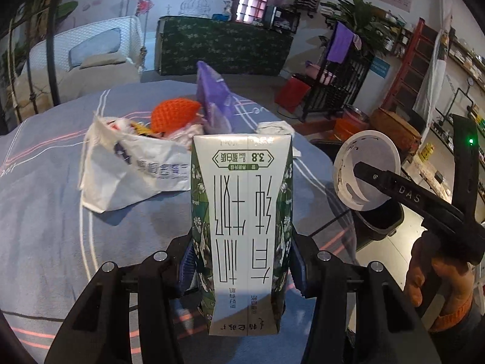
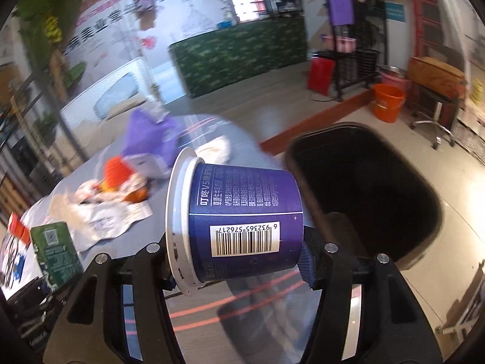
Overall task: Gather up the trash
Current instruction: 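Carry the purple cup over the black bin and open the right gripper while the left carries the carton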
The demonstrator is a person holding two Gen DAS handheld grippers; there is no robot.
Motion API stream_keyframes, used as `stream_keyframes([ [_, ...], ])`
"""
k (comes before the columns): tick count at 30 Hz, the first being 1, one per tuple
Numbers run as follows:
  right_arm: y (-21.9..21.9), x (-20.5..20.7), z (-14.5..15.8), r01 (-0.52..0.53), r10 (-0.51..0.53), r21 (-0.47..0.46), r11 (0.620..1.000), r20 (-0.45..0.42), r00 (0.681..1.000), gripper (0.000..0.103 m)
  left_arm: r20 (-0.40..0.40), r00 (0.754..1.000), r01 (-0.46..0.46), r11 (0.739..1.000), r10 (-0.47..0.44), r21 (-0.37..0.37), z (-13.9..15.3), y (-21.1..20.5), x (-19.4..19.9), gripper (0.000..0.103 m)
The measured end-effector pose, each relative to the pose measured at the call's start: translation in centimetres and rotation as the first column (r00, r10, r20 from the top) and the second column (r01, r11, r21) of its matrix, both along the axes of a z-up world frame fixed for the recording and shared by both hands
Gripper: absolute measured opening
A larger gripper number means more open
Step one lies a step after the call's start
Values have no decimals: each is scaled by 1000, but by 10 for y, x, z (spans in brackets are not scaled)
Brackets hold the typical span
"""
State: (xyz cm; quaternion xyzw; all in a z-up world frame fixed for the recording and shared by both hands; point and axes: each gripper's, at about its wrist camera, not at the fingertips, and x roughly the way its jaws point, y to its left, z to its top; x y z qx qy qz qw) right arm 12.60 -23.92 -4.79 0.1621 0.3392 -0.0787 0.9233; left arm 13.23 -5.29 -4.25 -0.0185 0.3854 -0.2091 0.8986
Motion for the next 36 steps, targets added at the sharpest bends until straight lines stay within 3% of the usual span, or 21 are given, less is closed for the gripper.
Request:
stream_keyframes([
  [12,-114,15,-33,219,-221,-31,975,-71,973,58,14,974,224,975,-224,9,0,-94,12,50],
  [23,-160,61,-103,224,-224,-30,974,-264,938,58,-17,954,301,954,-301,11,-4,-154,23,50],
  [24,-159,61,-106,218,-218,-30,975,-266,939,59,-18,953,303,953,-303,13,-4,-157,23,50],
  [26,-157,60,-107,214,-217,-38,976,-263,940,70,-23,951,309,951,-309,12,-5,-162,24,50],
  [36,-155,15,-73,277,-284,-67,958,-143,948,73,-58,935,351,936,-349,35,-13,-192,29,50],
])
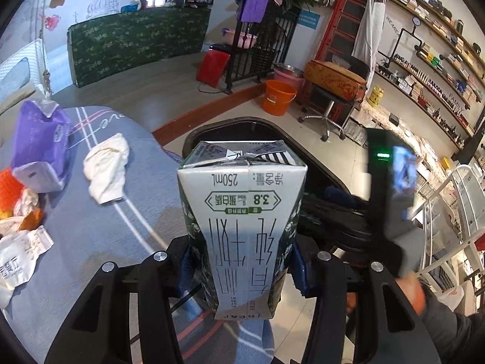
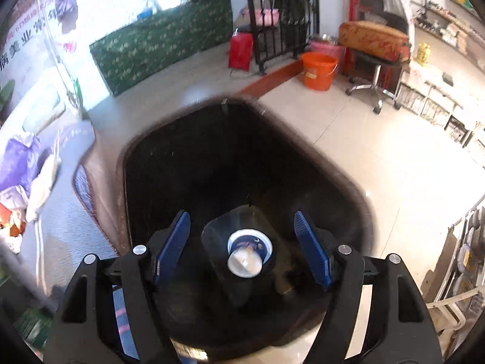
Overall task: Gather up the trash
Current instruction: 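Carry the purple cup over the black bin and open the right gripper while the left carries the carton, then lower the milk carton into the black bin and open the left gripper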
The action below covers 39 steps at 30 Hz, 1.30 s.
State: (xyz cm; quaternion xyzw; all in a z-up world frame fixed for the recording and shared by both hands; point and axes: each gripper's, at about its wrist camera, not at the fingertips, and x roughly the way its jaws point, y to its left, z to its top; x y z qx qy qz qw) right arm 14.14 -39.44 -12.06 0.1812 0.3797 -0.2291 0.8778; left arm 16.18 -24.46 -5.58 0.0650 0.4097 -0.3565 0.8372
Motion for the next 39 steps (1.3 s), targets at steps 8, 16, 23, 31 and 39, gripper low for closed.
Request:
stream_keyframes([
  [8,-8,-50,29,72,-69,-52,996,67,995,78,-33,997,65,998,-65,22,-4,-42,16,50],
  [16,-31,-79,30,169,-165,-63,984,66,984,78,-47,995,90,993,-86,74,-14,-77,27,50],
  [23,-53,-89,23,231,-229,-33,972,50,972,78,-76,993,97,989,-89,116,-24,-98,32,50],
  [31,-51,-84,23,214,-214,-16,977,48,976,79,-47,998,41,993,-36,110,-21,-108,39,84],
  [39,-46,-82,25,198,-197,-16,980,66,978,83,-5,1000,-6,995,7,96,-6,-79,32,92],
])
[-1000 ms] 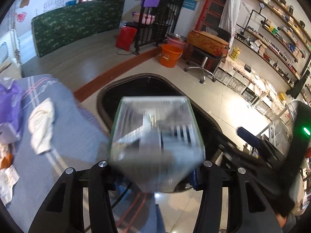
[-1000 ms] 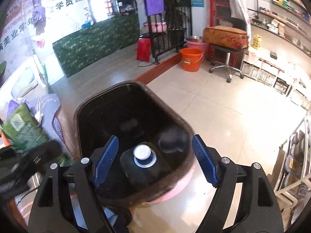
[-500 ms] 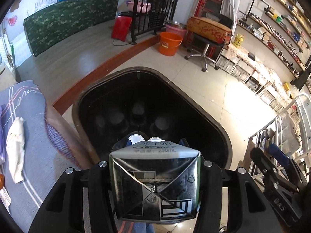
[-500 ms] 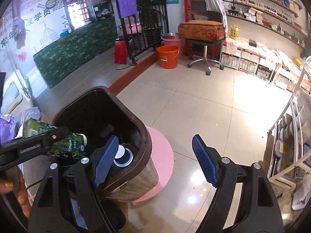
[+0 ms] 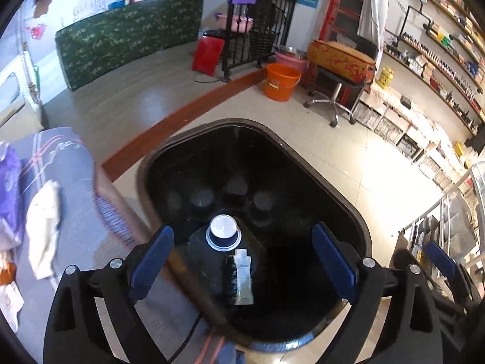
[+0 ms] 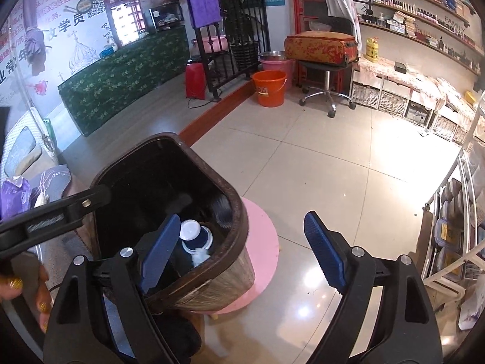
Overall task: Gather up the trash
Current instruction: 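Lower the milk carton into the black bin and open the left gripper, then move back to the table and grasp the white plastic bag with the left gripper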
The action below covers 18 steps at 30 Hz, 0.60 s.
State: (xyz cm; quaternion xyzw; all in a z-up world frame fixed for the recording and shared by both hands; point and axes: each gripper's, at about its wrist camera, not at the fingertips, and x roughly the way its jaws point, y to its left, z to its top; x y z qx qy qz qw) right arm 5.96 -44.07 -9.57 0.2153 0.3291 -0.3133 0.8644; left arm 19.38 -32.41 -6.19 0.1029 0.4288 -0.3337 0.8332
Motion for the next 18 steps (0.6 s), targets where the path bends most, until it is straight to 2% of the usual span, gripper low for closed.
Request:
stream_keyframes([
  [5,18,10,1,-54,54,-6,999,15,998,84,30,997,-71,996,73,-57,13,37,-7,96],
  [8,32,18,3,-89,89,-7,996,16,996,86,60,992,-103,993,107,-62,19,56,-13,96],
  [12,51,26,6,-140,140,-26,990,18,990,86,153,977,-145,989,150,-40,29,83,-23,96],
  [14,61,30,8,-167,168,-27,986,20,986,86,191,963,-180,982,189,-64,35,101,-27,97],
  [18,75,39,10,-215,215,-21,976,18,976,87,188,946,-251,963,265,-93,37,134,-30,97],
])
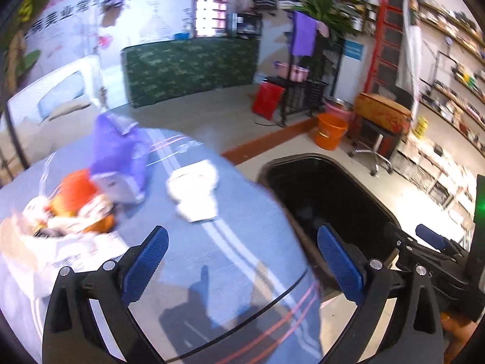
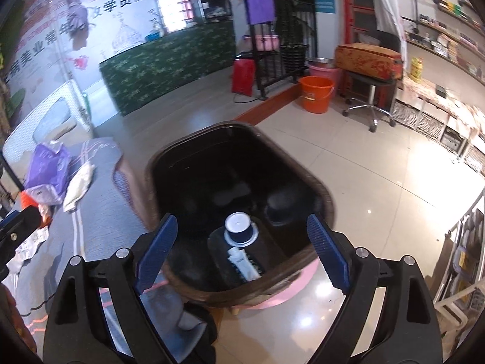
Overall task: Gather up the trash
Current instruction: 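Move back to the table and grasp the white plastic bag with the left gripper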
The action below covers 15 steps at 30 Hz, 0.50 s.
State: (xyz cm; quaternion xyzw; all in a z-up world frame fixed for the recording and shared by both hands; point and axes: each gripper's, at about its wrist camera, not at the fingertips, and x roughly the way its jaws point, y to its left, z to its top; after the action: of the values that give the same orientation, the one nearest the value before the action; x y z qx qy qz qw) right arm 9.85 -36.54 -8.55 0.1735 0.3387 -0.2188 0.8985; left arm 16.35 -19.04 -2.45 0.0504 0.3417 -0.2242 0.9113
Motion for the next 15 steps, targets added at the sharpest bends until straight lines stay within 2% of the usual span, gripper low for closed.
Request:
stream_keyframes([
  [8,44,15,12,-110,111,-21,994,11,994,87,14,991,-132,991,132,6,-5,67,-3,97],
  [15,87,32,23,-220,221,-45,975,23,975,87,26,965,-260,965,261,-5,-6,131,-9,97],
])
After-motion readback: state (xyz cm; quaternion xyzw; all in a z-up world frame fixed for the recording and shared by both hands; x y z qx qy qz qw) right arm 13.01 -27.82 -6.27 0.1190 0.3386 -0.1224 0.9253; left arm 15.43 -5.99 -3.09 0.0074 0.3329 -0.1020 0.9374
